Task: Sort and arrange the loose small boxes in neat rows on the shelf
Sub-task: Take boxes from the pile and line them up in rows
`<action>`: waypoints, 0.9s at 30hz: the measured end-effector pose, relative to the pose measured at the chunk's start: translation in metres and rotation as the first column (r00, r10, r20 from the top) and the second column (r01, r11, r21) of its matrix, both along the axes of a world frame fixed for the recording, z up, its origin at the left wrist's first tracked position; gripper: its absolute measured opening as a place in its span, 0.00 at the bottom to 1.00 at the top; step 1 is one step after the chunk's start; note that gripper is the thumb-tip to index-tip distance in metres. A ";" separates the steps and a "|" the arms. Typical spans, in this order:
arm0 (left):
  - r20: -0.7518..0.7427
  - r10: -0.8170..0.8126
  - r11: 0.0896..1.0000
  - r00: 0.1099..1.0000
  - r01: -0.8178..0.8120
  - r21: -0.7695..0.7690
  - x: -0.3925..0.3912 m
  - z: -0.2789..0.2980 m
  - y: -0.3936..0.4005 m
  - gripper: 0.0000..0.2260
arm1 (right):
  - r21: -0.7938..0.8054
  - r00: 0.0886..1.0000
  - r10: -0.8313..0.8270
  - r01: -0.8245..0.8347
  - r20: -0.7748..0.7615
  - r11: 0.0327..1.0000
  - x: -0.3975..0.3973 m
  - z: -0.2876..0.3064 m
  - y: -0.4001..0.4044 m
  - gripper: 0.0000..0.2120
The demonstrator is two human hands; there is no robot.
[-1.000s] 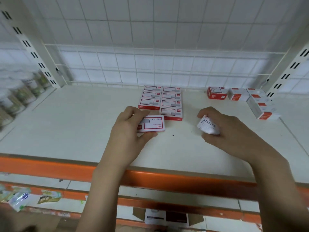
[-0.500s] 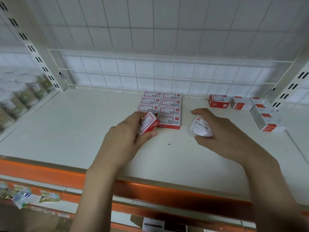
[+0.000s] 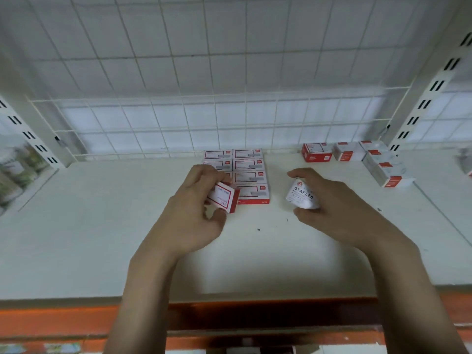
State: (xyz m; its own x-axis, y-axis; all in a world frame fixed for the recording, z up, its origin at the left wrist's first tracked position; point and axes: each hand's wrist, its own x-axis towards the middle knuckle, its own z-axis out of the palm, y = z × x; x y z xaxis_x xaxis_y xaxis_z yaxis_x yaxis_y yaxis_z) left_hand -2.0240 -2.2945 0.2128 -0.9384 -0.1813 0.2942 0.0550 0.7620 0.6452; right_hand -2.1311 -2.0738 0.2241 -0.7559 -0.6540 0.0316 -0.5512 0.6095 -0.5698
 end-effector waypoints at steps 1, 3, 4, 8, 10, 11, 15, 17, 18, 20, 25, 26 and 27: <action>0.007 -0.013 1.000 1.000 0.012 0.028 0.000 0.001 -0.003 0.19 | -0.001 1.000 -0.014 0.014 -0.001 1.000 0.003 0.000 -0.004 0.28; 0.009 -0.031 0.998 0.999 0.030 0.061 0.002 0.002 -0.010 0.16 | -0.003 0.999 -0.033 0.033 -0.009 0.999 0.011 0.000 -0.014 0.28; -0.002 -0.034 0.996 0.999 0.034 0.083 0.004 0.002 -0.012 0.16 | -0.006 0.999 -0.041 0.041 -0.014 0.999 0.015 0.000 -0.018 0.28; -0.070 0.024 0.985 0.997 -0.012 0.175 0.005 0.001 -0.021 0.13 | -0.008 0.996 -0.078 0.078 -0.051 0.997 0.031 -0.002 -0.033 0.27; -0.075 -0.006 0.994 0.997 0.013 0.104 0.004 -0.003 -0.029 0.13 | -0.004 0.993 -0.101 0.101 -0.062 0.995 0.038 -0.004 -0.038 0.27; -0.069 -0.040 0.997 0.997 0.045 0.069 0.004 -0.005 -0.033 0.13 | -0.004 0.992 -0.112 0.112 -0.064 0.994 0.041 -0.004 -0.040 0.26; -0.018 -0.121 0.992 0.992 0.122 0.032 0.003 -0.009 -0.046 0.20 | 0.005 0.983 -0.164 0.165 -0.081 0.986 0.054 -0.006 -0.044 0.26; 0.012 -0.152 0.988 0.988 0.151 0.043 0.004 -0.008 -0.050 0.29 | -0.001 0.978 -0.189 0.190 -0.084 0.982 0.060 -0.006 -0.046 0.26; 0.028 -0.158 0.986 0.987 0.156 0.062 0.004 -0.007 -0.052 0.33 | -0.006 0.976 -0.201 0.201 -0.086 0.979 0.063 -0.006 -0.046 0.26; 0.043 -0.158 0.984 0.986 0.154 0.085 0.005 -0.007 -0.054 0.36 | -0.010 0.972 -0.216 0.216 -0.091 0.976 0.067 -0.006 -0.047 0.26; 0.050 -0.182 0.966 0.982 0.169 0.195 0.000 -0.008 -0.053 0.30 | 0.004 0.969 -0.232 0.233 -0.082 0.972 0.069 -0.008 -0.040 0.26; 0.052 -0.175 0.961 0.983 0.159 0.227 -0.001 -0.008 -0.051 0.28 | 0.006 0.968 -0.236 0.237 -0.081 0.971 0.069 -0.008 -0.039 0.26; 0.051 -0.160 0.955 0.986 0.141 0.261 -0.001 -0.007 -0.048 0.25 | 0.008 0.968 -0.240 0.241 -0.080 0.970 0.068 -0.008 -0.037 0.26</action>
